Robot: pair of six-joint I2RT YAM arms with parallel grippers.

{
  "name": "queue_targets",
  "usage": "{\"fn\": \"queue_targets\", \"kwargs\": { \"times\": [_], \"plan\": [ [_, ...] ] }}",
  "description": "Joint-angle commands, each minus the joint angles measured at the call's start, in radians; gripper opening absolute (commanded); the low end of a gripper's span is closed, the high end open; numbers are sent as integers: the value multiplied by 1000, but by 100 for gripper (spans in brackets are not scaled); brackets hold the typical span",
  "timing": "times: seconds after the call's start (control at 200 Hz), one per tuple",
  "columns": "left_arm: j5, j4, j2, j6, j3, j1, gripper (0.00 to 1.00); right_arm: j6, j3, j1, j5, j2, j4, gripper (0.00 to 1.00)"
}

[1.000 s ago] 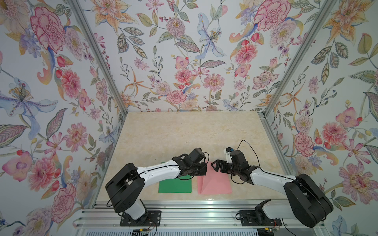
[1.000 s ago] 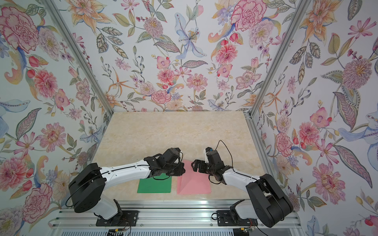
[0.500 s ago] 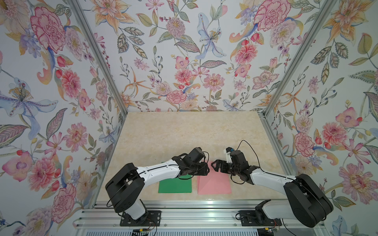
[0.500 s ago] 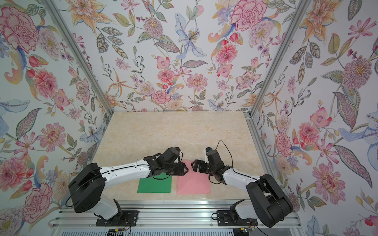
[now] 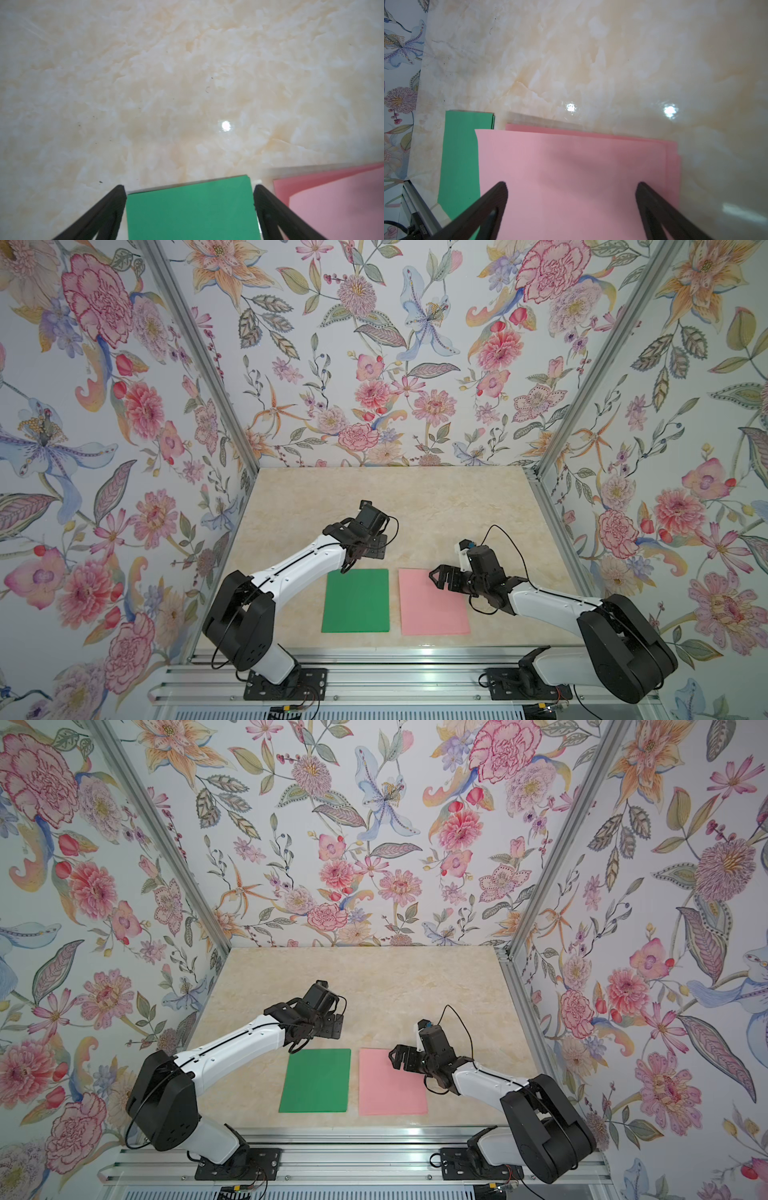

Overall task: Sort the scattered colored papers by color
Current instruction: Place the colored paper, then reset both arms

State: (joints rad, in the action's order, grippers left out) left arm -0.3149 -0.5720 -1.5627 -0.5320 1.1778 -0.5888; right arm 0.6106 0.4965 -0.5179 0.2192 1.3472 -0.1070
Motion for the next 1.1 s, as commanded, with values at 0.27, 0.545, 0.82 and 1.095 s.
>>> {"fn": "queue_targets", "kwargs": {
  "times": [0.27,0.545,0.82,1.095],
  "plan": [
    [-149,525,212,407,-312,278,98,-149,247,153,-53,-230,308,100],
    [145,889,202,515,-573,417,99,-401,137,445,-32,-257,155,100],
    [261,1342,113,560,-785,510,98,-673,-220,447,-259,-292,-460,100],
    [479,1457,77,492,-829,633,98,-683,-344,508,-231,-124,-899,100]
  ]
}}
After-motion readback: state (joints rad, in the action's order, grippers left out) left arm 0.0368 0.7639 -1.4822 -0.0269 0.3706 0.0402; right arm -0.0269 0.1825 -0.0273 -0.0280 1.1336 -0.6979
